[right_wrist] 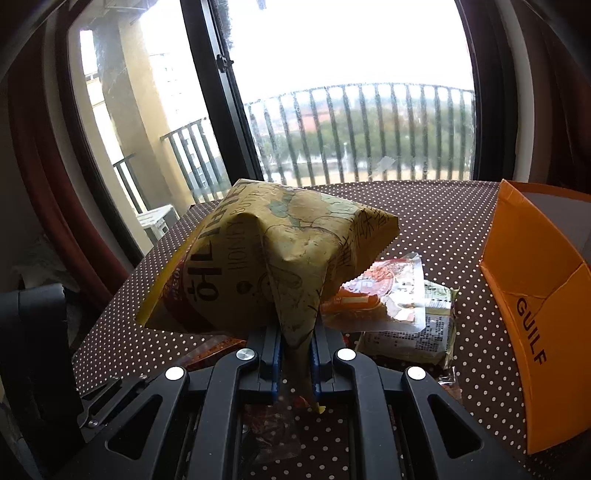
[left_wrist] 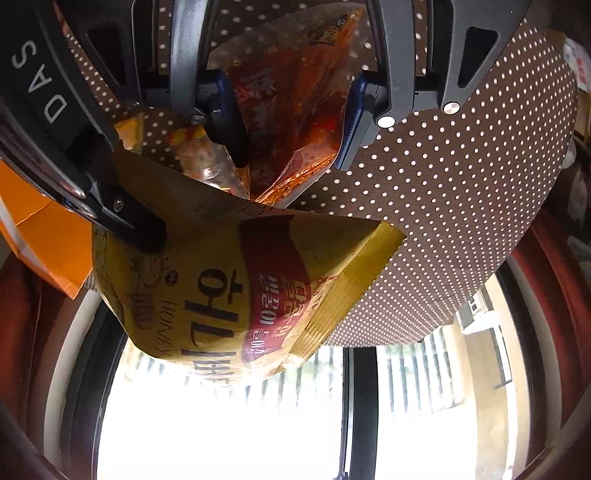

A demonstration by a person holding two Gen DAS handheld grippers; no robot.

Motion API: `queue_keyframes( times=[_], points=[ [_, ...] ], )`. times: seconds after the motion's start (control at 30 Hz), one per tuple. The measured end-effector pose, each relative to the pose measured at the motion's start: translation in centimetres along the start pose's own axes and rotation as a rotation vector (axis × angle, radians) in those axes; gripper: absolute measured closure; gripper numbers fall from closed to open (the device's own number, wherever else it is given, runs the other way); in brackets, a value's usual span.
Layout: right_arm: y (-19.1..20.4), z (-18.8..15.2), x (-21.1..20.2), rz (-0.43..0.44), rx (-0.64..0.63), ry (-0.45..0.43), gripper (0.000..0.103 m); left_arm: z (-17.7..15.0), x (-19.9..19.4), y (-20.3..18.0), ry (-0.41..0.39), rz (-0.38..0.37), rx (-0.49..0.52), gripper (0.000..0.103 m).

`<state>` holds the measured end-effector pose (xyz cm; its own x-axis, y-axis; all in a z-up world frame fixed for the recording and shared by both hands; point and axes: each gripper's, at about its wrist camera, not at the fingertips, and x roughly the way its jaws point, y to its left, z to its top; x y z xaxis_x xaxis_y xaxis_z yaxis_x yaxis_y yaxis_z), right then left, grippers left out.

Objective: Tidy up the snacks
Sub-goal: 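Grasp the yellow chip bag with the right tool while the left tool grasps an orange snack packet, then lift both held snacks and carry them over the orange box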

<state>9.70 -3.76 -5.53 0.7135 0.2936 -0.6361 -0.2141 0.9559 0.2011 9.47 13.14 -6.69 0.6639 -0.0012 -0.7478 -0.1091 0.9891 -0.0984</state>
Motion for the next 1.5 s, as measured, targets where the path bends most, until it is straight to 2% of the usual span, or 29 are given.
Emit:
queue_keyframes(
  times=[0.37, 0.77, 1.1, 1.5],
  points=[
    [-1.8, 0.2, -3.9, 0.020, -0.025, -0.071, 0.089, -1.1, -5.2, -3.6, -0.098, -0.014, -0.023, 0.056],
    [-4.2, 2.0, -7.8, 0.030, -0.017, -0.146, 0.089, 1.2, -9.8, -7.2, -0.191, -0.029, 0.004, 0.057],
    [-6.3, 3.9, -8.9, -0.011, -0.005, -0.202, 0.089, 3.7, -10.7, -8.9, -0.237, -0.078, 0.043, 0.057],
    [-9.7, 4.6, -10.4, -0.058, 0.031, -0.244, 0.089, 4.8, -10.0, -12.4, -0.254, -0.138, 0.096, 0.058]
  ],
)
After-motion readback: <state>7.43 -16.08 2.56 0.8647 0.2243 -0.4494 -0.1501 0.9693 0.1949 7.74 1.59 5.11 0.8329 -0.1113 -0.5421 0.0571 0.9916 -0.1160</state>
